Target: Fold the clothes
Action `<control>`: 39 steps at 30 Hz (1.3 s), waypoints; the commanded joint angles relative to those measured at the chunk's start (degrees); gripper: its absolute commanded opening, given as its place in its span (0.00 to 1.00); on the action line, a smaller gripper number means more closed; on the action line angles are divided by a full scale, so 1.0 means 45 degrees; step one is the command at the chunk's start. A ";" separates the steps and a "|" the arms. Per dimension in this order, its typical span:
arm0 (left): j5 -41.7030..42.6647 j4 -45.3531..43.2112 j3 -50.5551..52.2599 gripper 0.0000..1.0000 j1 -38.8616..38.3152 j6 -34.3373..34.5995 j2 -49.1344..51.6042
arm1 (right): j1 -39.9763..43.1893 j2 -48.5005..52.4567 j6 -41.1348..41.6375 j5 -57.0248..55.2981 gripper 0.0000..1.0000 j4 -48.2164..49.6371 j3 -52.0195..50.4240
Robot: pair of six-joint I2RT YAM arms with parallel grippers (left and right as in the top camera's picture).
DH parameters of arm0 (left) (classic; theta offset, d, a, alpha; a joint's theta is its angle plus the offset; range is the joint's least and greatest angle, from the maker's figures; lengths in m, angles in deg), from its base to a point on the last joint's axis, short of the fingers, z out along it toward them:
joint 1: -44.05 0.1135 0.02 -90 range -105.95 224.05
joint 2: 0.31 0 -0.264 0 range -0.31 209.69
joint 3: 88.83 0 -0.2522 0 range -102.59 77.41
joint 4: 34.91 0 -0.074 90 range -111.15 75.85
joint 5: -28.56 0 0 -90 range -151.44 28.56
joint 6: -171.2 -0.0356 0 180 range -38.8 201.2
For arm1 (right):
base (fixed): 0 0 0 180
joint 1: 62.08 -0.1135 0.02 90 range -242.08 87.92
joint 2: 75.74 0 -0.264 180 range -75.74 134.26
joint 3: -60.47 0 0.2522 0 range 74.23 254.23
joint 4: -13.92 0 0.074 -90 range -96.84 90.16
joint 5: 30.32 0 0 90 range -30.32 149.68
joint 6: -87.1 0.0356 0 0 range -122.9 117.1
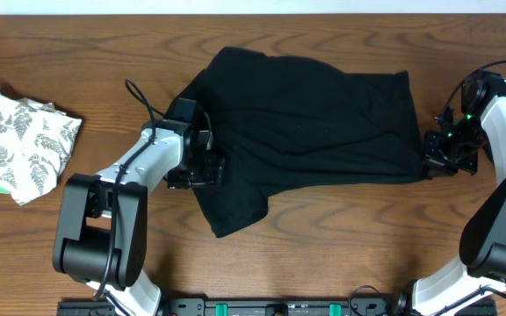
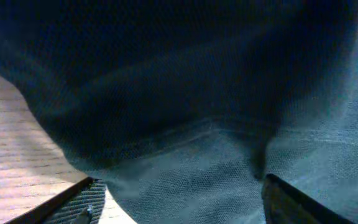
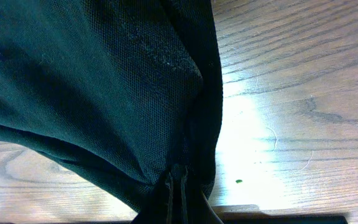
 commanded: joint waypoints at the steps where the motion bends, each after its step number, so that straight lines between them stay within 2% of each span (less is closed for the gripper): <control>1: 0.0340 -0.0296 0.0301 0.59 0.0044 -0.0126 0.0879 | 0.0107 -0.0136 -0.0170 -0.0223 0.01 -0.0010 0.0141; 6: 0.0384 -0.0306 0.0301 0.15 0.0044 -0.0136 0.0879 | 0.0107 -0.0136 -0.0170 -0.0223 0.01 -0.0019 0.0141; 8: 0.0384 -0.0316 0.0296 0.07 0.0063 -0.0131 0.0879 | 0.0107 -0.0136 -0.0170 -0.0223 0.01 -0.0019 0.0141; 15: 0.0126 0.0024 0.0097 0.06 0.0636 -0.0126 0.0146 | 0.0107 -0.0136 -0.0214 -0.0223 0.01 -0.0019 0.0141; 26: -0.0223 0.0437 -0.0092 0.06 0.2181 -0.0126 -0.3580 | 0.0107 -0.0136 -0.0204 -0.0505 0.01 -0.0437 0.0141; 31: 0.0335 0.1423 -0.0092 0.06 0.2186 0.0024 -0.4070 | 0.0107 -0.0136 -0.0209 -0.0515 0.02 -0.1389 0.0141; 39: 0.1787 0.3648 -0.0087 0.06 0.2171 0.0471 -0.4075 | 0.0107 -0.0136 -0.0209 -0.0724 0.08 -0.1987 0.0141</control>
